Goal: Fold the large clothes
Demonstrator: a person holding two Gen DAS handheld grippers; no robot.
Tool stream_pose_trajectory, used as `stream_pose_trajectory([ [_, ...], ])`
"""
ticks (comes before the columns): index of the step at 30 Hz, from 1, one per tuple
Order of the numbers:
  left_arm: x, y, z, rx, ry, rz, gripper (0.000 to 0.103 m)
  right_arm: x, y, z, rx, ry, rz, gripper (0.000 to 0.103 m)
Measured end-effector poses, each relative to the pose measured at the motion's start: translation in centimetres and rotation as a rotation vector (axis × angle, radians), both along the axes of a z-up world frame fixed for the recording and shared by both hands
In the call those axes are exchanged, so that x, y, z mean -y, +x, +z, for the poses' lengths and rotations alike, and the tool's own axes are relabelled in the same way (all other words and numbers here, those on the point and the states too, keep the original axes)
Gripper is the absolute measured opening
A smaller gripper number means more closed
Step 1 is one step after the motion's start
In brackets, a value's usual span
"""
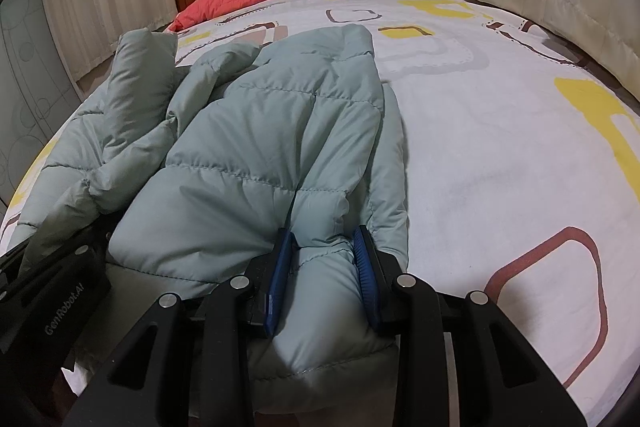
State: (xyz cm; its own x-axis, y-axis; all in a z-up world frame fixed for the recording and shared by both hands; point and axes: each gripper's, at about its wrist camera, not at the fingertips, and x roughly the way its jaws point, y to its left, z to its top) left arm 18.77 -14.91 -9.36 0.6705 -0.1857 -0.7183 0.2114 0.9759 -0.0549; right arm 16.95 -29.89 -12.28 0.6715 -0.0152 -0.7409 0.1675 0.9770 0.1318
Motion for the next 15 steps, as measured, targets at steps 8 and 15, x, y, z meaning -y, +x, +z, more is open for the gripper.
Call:
stream_pose_trajectory([
  [8, 0.4, -0.1, 0.5, 0.009, 0.021, -0.003, 0.019, -0.2, -0.1, 0.3, -0.008, -0.010, -0.005, 0.034],
  [15, -0.9, -2.2, 3.0, 0.012, -0.087, -0.045, 0.056, 0.0, -0.3, 1.1, -0.026, -0.021, -0.019, 0.042],
])
